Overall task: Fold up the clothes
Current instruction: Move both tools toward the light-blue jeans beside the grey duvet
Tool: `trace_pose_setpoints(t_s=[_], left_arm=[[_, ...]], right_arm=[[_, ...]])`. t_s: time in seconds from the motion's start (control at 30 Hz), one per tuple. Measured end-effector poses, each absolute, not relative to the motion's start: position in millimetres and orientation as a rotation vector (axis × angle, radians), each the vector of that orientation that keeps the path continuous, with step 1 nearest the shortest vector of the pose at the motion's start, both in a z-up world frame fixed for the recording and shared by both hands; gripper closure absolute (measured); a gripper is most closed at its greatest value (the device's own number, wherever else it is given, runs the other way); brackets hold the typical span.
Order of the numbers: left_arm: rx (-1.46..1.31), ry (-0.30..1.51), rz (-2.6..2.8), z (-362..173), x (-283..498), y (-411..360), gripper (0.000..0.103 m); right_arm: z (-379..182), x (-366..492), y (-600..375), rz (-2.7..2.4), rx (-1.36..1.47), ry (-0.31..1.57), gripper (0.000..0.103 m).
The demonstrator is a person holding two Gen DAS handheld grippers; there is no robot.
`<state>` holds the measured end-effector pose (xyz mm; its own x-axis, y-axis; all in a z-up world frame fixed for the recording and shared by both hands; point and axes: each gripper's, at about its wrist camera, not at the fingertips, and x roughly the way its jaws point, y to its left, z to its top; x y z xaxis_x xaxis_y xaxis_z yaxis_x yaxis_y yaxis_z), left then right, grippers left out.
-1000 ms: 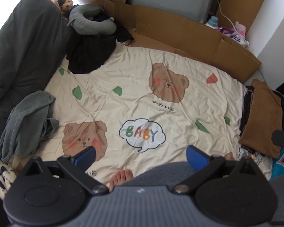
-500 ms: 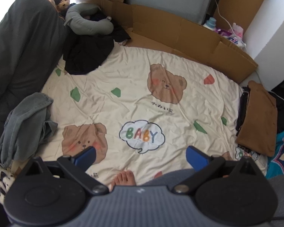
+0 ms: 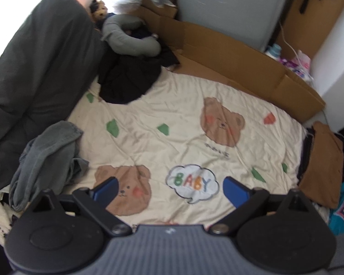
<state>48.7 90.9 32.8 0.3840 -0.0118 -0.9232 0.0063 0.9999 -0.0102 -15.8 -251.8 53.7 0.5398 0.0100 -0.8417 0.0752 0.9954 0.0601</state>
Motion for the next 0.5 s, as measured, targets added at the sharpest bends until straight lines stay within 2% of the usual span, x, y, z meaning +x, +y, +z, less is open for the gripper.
trace_pose_setpoints(t_s=[0.5], left_arm=[[-0.04, 1.101, 0.07, 35.7, 67.1, 166.7, 0.012]], right_arm=[[52.0, -5.7, -233.0, -0.035, 0.085, 0.934, 0.0]])
